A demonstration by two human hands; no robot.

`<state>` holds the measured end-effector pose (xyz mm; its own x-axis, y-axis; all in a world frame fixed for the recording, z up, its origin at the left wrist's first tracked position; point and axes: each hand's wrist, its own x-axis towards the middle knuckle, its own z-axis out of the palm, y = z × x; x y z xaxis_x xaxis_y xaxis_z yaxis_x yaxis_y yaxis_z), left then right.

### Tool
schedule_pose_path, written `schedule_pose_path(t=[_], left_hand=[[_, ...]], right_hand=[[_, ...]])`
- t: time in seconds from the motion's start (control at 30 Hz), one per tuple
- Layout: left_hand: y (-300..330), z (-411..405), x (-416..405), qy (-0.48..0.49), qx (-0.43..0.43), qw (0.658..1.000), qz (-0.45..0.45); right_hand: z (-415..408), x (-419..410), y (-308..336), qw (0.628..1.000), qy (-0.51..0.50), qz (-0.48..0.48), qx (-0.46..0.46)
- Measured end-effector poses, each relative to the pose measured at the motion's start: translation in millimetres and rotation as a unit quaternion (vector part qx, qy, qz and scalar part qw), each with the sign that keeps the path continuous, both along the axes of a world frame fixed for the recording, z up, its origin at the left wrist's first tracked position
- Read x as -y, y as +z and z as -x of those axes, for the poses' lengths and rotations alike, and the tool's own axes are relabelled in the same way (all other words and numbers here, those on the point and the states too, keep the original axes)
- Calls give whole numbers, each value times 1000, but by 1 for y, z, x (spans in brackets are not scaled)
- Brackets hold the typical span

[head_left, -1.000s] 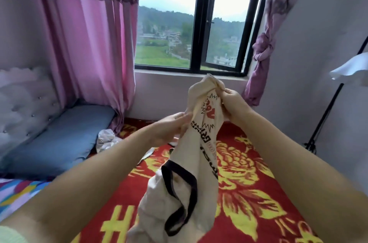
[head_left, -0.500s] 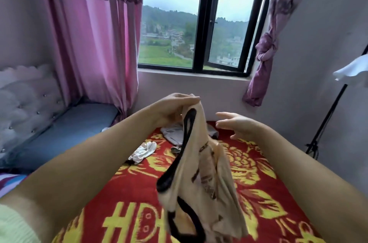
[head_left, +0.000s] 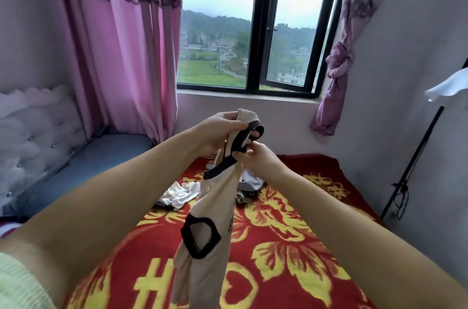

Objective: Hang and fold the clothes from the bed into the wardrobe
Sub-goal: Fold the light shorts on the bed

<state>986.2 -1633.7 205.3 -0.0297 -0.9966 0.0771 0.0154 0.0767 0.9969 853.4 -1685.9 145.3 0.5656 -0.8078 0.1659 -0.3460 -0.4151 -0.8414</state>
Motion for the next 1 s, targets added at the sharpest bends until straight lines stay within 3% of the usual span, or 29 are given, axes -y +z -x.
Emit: schedule_pose_path(t=[0.13,0.3,0.47,0.6,0.7,0.77,0.87,0.93,1.0], left_hand=[[9,-6,-7,88,142,985,45],[22,-17,-18,97,188,976,50],[26,-17,-28,93,237,967,20],[28,-11,-26,113,278,954,8],[23,-13,-25,187,472,861,20],[15,-12,-27,154,605,780,30],[3,-3,-27,149,723,674,-3],[1,-1,-22,188,738,648,19],[6,-6,-17,227,717,658,42]], right_hand=[[-15,-1,-5,1000,6,15,14],[-17,-4,-8,998,-26,-17,58],[-33,-19,-3,991,51,-65,100],[-39,-16,-1,995,-51,-3,90],[-24,-2,-2,993,-111,45,12],[-16,2,1,987,-123,97,-24],[-16,-2,16,977,-83,194,-35],[-17,-3,28,967,-77,241,-45],[-12,5,36,960,-101,247,-80]])
